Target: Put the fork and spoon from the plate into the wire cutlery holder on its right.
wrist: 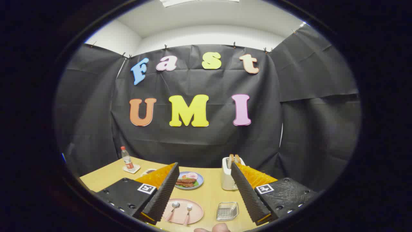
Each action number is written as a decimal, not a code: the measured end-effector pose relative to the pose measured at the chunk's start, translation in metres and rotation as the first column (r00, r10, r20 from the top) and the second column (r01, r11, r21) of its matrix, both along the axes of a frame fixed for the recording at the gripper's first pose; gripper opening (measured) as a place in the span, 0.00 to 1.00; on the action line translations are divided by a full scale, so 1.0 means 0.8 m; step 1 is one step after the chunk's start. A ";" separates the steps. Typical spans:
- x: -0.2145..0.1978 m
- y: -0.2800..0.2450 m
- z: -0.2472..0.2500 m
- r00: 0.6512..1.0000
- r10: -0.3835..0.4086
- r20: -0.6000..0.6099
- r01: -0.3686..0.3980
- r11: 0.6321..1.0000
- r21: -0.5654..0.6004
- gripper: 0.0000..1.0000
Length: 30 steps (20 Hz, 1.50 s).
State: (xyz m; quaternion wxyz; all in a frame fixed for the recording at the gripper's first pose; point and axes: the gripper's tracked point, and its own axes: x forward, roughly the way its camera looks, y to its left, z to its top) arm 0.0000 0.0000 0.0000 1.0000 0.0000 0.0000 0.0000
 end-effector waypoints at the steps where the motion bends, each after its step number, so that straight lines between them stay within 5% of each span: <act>1: 0.000 -0.001 -0.002 1.000 -0.001 -0.005 0.001 1.000 0.003 0.96; 21: 0.015 0.033 -0.100 0.979 0.015 -0.205 -0.016 1.000 -0.003 0.96; 30: 0.045 0.081 -0.279 0.871 0.032 -0.491 -0.051 0.998 -0.025 0.97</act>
